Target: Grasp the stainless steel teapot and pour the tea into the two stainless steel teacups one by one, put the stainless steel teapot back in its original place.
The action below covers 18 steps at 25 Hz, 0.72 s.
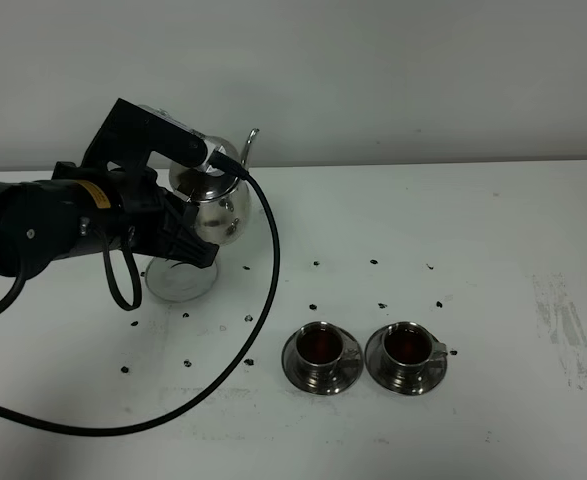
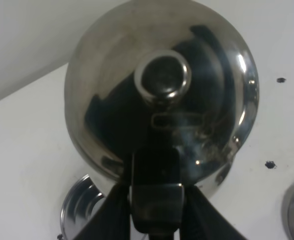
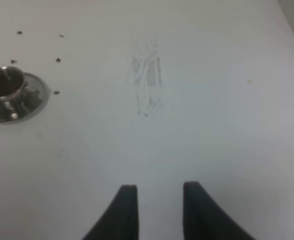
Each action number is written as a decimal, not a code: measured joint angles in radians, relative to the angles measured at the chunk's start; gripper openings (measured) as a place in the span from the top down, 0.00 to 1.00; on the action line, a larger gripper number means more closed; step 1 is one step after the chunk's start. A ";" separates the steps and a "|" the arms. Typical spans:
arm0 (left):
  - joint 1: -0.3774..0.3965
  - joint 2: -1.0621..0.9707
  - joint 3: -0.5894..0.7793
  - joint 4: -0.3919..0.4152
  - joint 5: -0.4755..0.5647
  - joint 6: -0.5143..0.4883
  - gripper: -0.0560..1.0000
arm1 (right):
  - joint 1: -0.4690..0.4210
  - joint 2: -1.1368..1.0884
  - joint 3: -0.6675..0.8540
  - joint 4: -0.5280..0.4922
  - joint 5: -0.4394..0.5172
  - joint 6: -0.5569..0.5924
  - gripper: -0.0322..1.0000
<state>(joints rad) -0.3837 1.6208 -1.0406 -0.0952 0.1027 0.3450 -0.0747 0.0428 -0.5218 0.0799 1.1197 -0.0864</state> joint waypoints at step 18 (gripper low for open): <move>0.119 0.113 0.104 0.158 -0.210 -0.228 0.74 | 0.000 0.000 0.000 0.000 0.000 0.000 0.75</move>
<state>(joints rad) -0.2645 1.7333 -0.9365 0.0623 -0.1075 0.1171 -0.0747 0.0428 -0.5218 0.0799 1.1197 -0.0864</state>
